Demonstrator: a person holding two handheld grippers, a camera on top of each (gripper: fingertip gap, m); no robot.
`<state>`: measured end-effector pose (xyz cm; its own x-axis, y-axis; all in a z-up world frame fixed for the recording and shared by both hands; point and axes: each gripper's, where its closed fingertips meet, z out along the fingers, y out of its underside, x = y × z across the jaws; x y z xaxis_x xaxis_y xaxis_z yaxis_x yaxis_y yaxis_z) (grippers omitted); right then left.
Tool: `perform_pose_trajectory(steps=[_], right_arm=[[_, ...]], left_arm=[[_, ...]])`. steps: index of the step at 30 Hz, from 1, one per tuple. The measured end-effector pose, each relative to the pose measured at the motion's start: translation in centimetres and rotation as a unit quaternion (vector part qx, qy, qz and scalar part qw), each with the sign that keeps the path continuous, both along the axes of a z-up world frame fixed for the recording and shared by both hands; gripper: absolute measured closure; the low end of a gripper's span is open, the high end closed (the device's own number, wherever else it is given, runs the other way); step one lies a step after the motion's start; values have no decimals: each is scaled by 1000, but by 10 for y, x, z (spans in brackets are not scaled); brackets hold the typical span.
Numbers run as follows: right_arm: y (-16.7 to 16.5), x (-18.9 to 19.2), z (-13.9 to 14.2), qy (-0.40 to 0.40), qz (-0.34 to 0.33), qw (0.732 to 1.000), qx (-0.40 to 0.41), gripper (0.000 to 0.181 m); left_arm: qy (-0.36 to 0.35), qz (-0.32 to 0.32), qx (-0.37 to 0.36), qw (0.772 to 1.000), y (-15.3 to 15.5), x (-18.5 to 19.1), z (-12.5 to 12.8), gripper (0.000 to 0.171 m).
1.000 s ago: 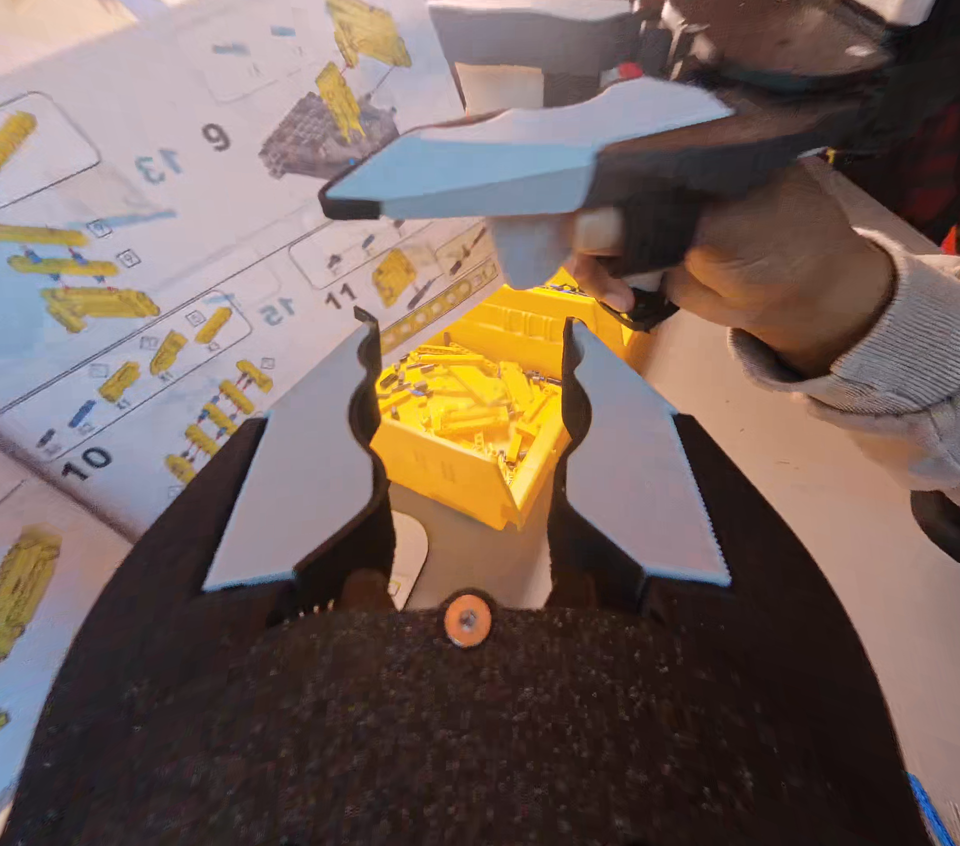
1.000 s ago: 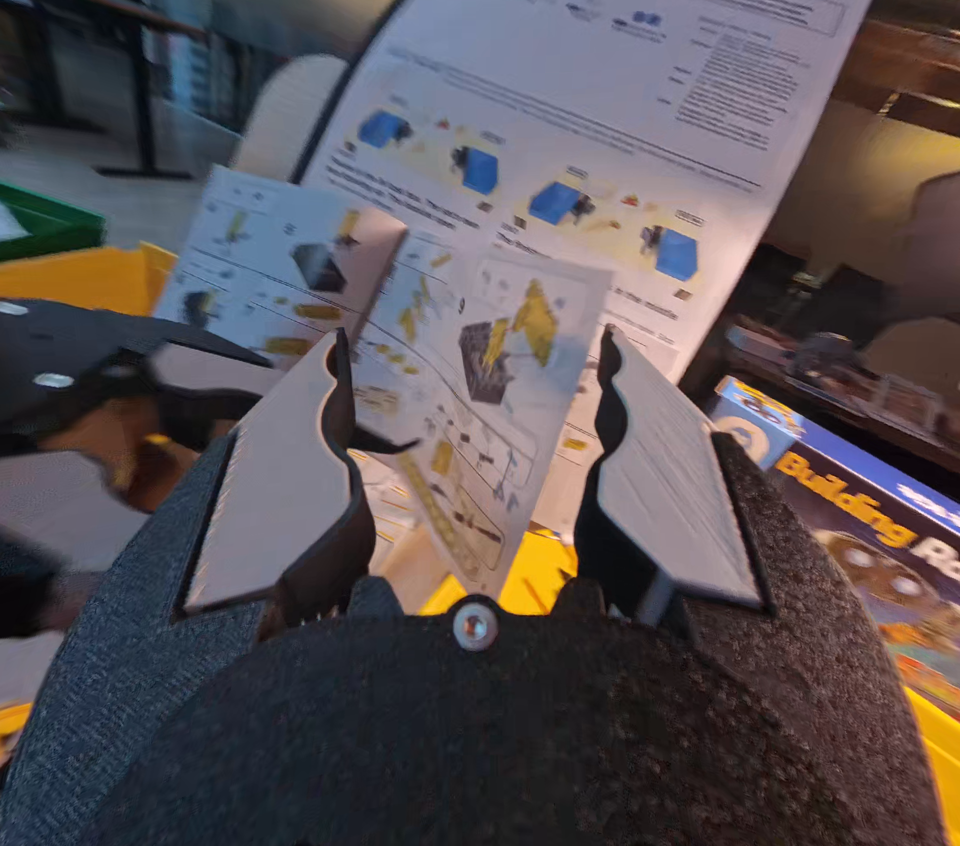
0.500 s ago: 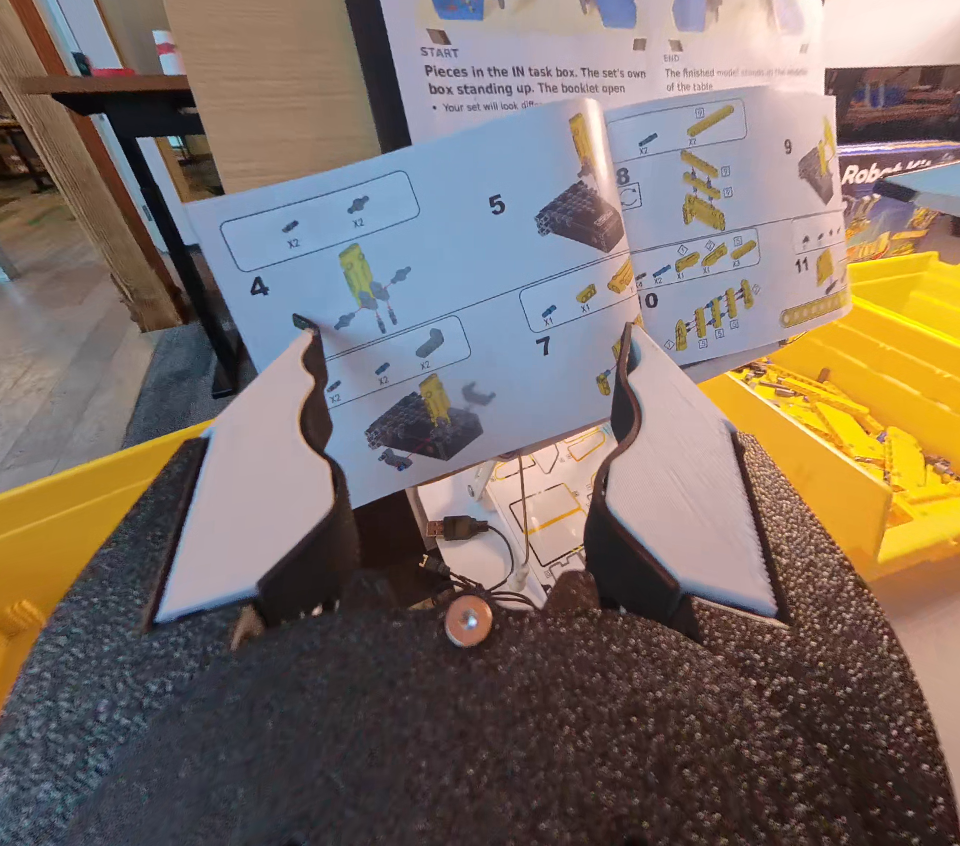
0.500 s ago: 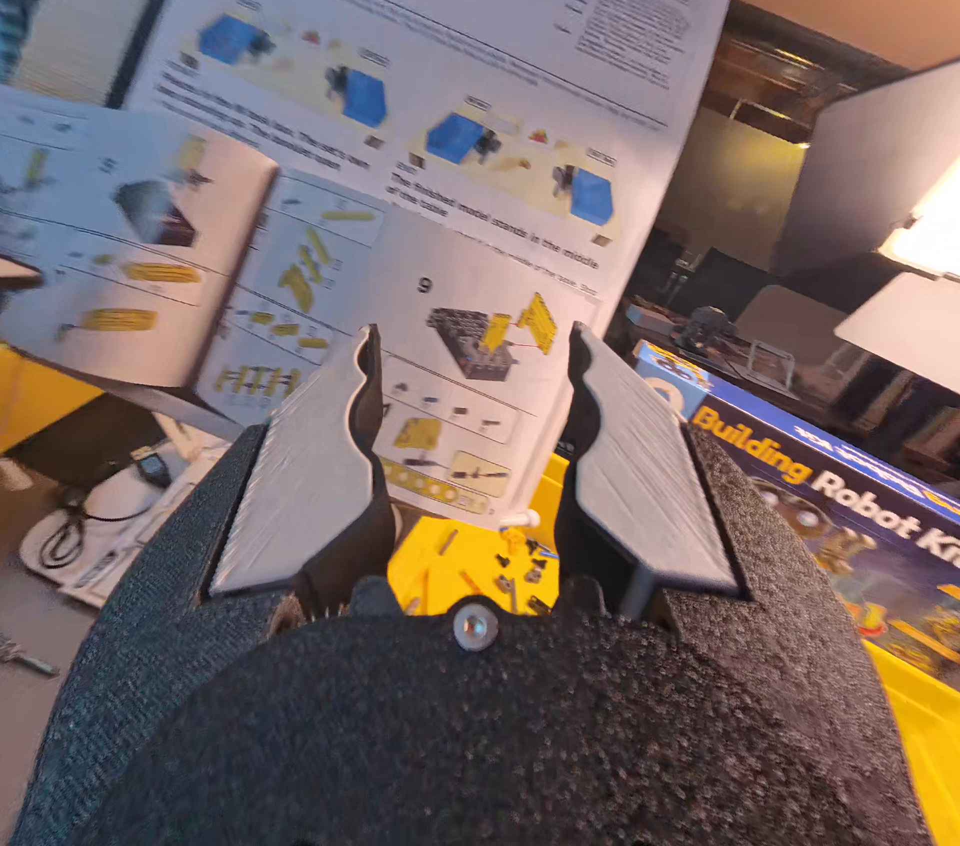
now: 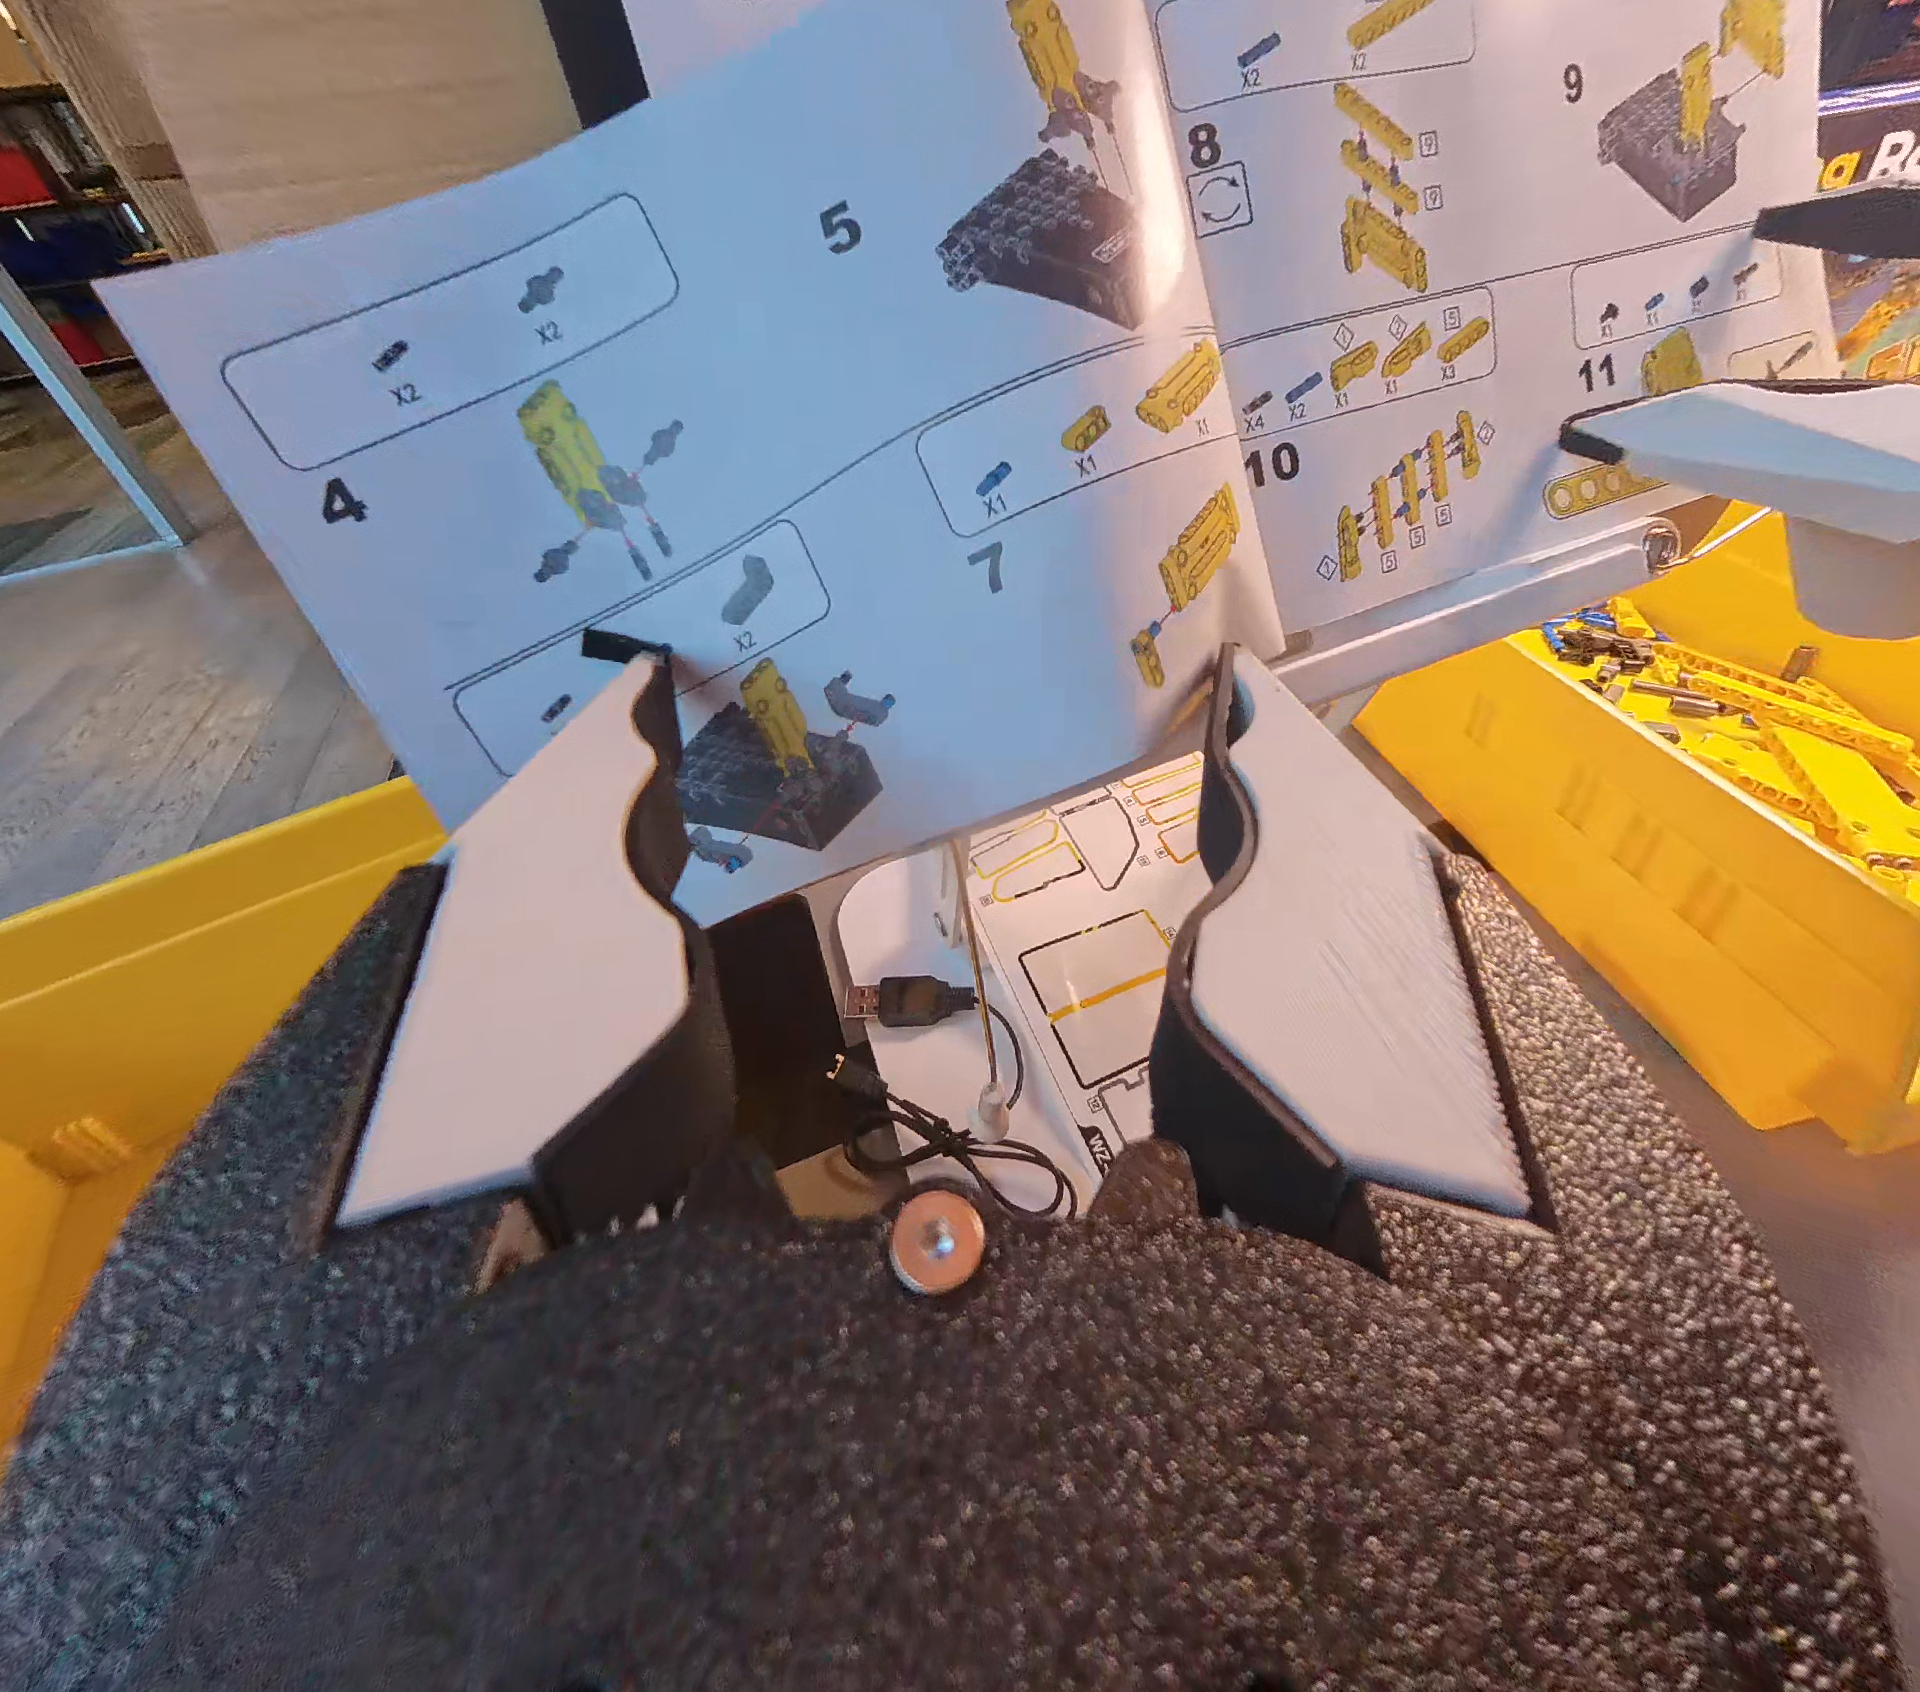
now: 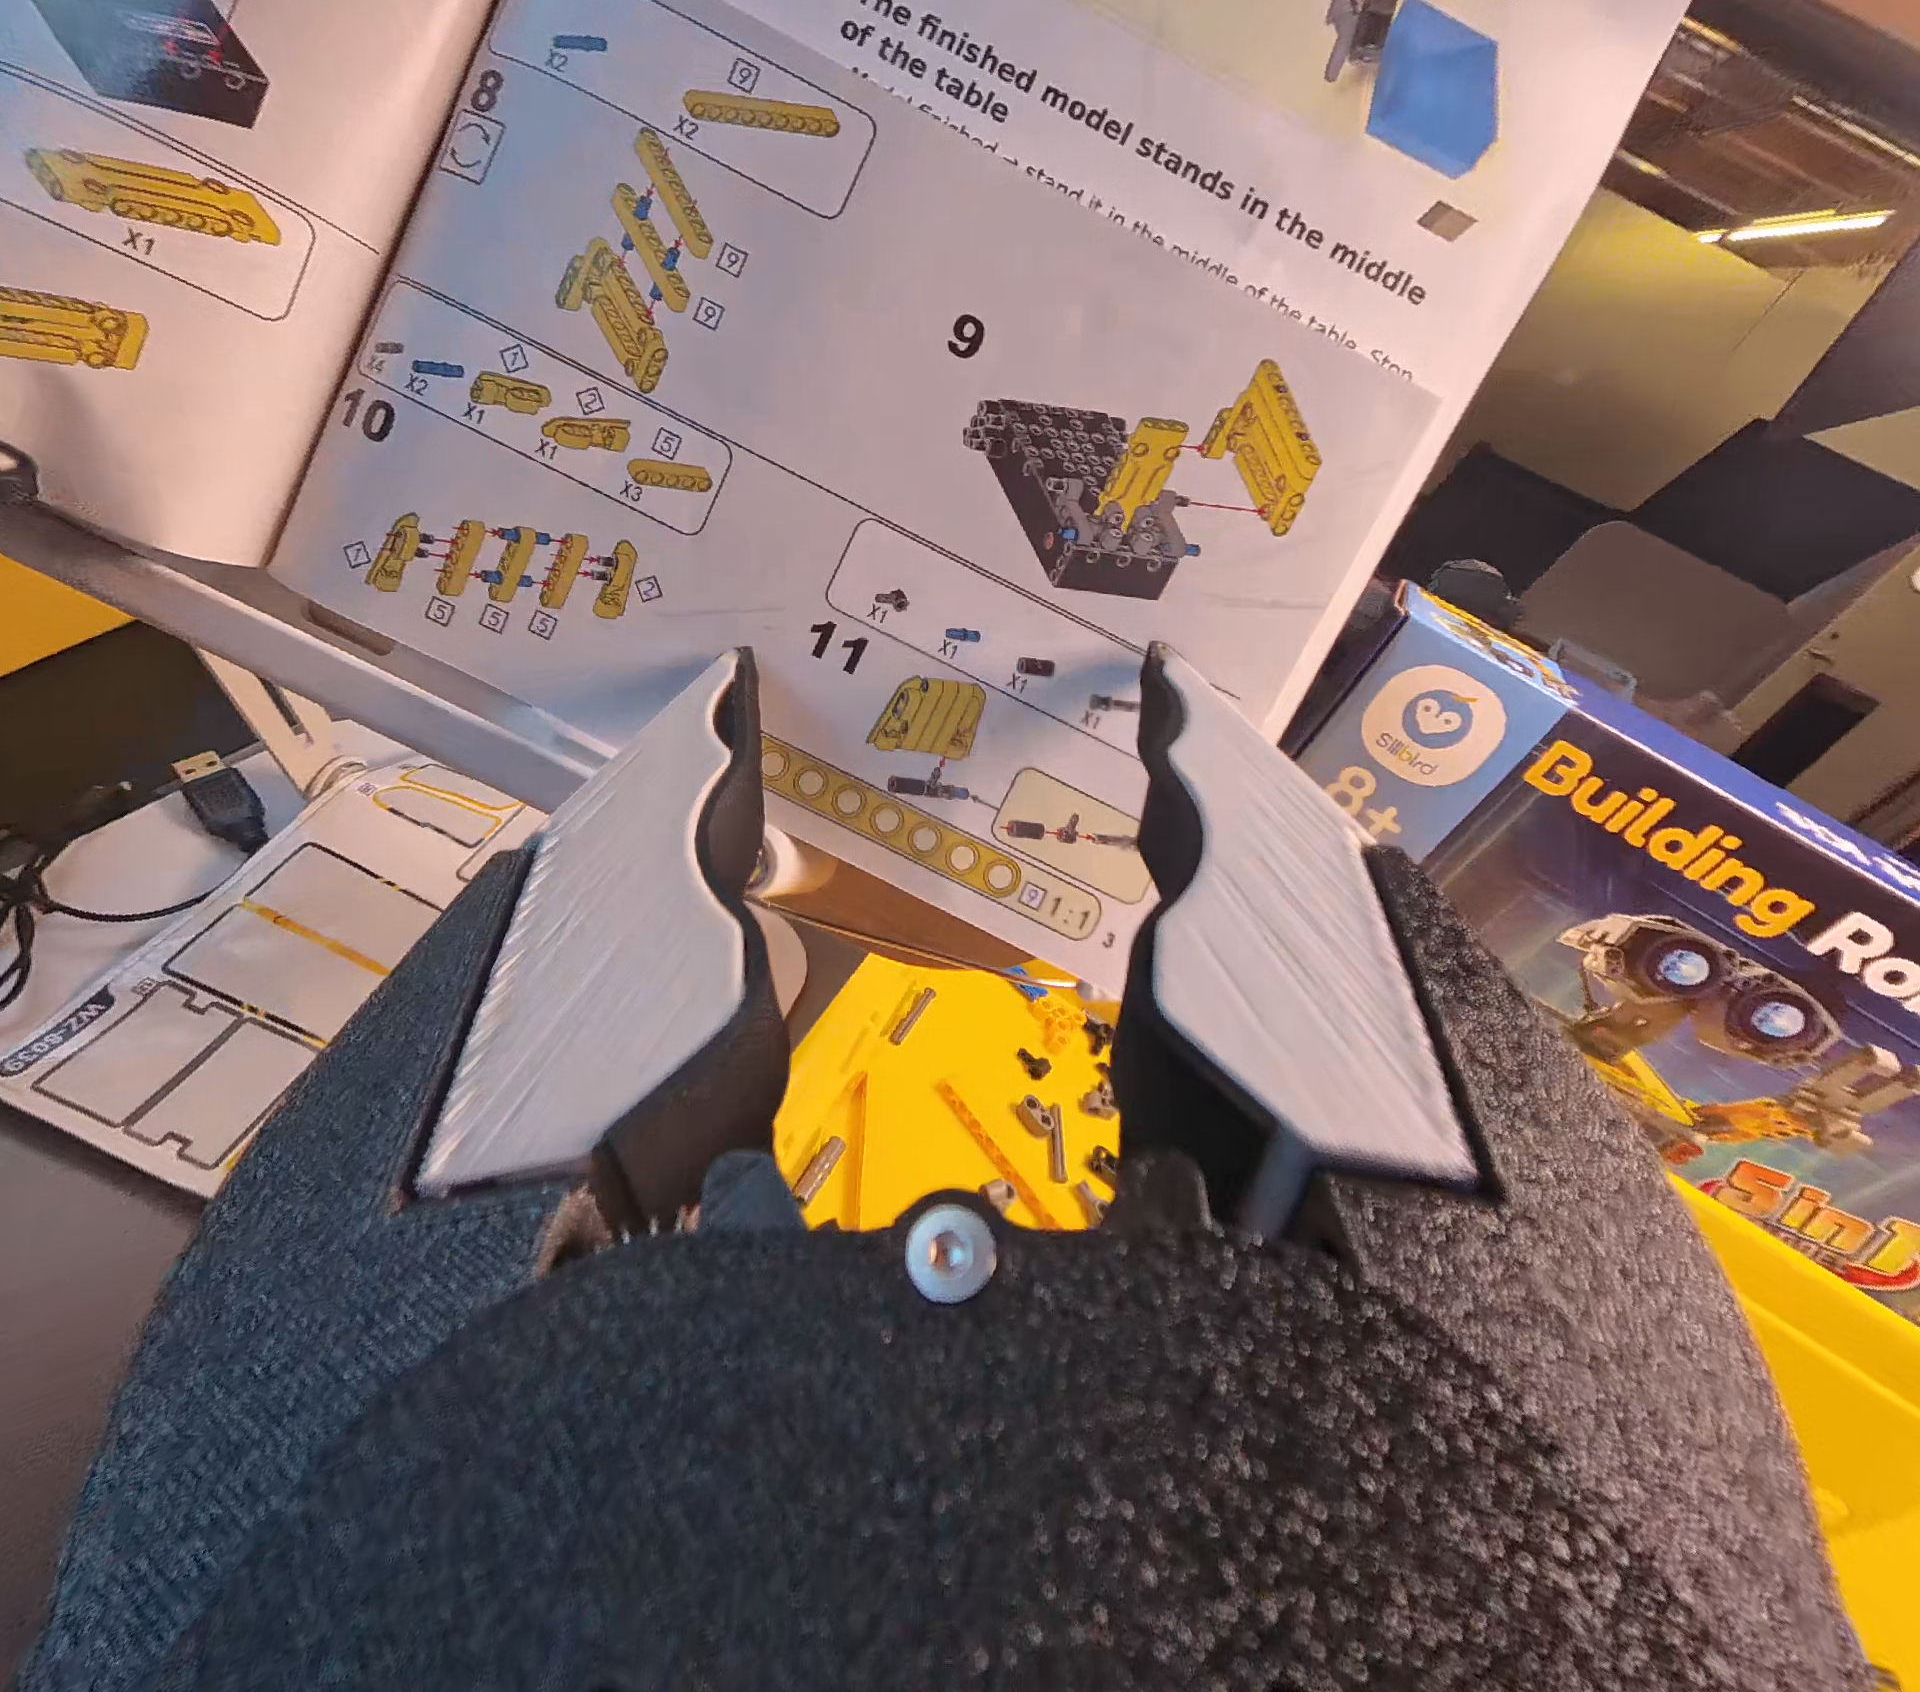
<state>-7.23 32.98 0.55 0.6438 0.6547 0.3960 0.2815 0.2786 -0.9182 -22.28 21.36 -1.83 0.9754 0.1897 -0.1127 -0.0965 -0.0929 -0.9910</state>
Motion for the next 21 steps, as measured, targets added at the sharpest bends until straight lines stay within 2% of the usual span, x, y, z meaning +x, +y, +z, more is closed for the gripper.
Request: perform_pose_trajectory(steps=[3, 8, 11, 14, 16, 19, 21], right_arm=[[-1, 4, -3, -8, 6, 1000, -5, 109], [-8, 7, -12, -19, 19, 999, -17, 109], [-20, 4, -5, -2, 38, 999, -18, 109], [-35, -3, 3, 7, 63, 998, -17, 111], [-41, -10, -2, -4, 83, 996, -36, 110], [-63, -19, 4, 29, 150, 986, -72, 105], [-76, -20, 14, 43, 180, 981, -64, 103]], left_arm=[[3, -7, 0, 1000, 1, 4, 1, 96], [17, -14, 13, 1000, -3, 17, 10, 112], [33, -29, 41, 998, -6, 33, 25, 118], [39, -43, 46, 997, -5, 47, 31, 118], [34, -68, 56, 996, -5, 59, 35, 121], [43, -93, 67, 992, -5, 76, 41, 120], [47, -110, 68, 990, -4, 86, 42, 117]])
